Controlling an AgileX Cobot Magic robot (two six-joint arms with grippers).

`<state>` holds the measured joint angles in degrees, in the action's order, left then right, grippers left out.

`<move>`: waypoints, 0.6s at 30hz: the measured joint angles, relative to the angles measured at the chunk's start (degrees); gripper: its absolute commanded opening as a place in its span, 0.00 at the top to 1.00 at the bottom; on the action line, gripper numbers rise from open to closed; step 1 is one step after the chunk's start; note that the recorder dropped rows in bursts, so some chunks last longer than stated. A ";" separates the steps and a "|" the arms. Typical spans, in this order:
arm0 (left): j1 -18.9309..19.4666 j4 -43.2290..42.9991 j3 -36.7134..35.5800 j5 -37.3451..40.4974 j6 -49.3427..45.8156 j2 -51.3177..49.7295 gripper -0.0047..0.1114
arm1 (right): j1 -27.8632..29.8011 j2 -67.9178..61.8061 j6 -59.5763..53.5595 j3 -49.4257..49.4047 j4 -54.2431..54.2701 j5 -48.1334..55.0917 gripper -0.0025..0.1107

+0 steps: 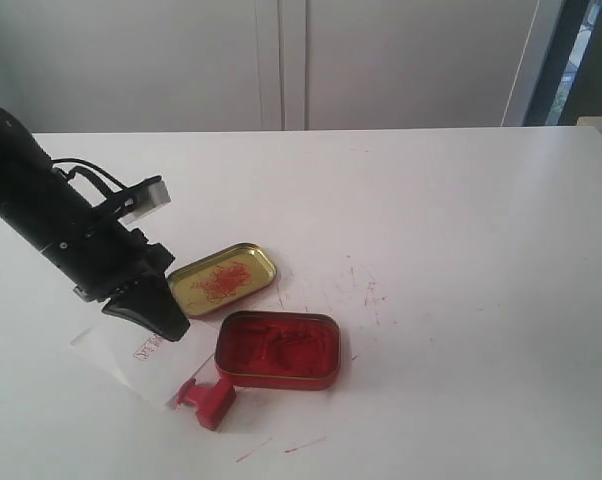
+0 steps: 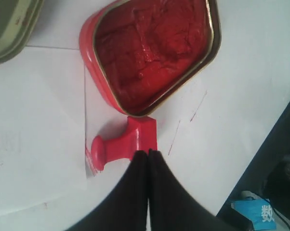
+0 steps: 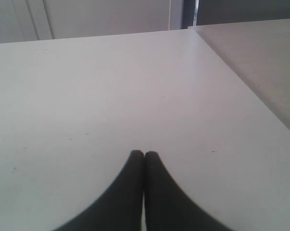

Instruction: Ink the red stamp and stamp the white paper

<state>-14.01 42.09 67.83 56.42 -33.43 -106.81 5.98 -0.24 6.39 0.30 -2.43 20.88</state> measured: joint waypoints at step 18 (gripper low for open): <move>0.00 -22.54 -6.25 -20.57 16.37 25.00 0.96 | 0.00 0.00 0.00 0.00 0.00 0.00 0.98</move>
<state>-14.01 19.55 61.58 35.85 -17.06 -81.81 5.98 -0.24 6.39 0.30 -2.43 20.88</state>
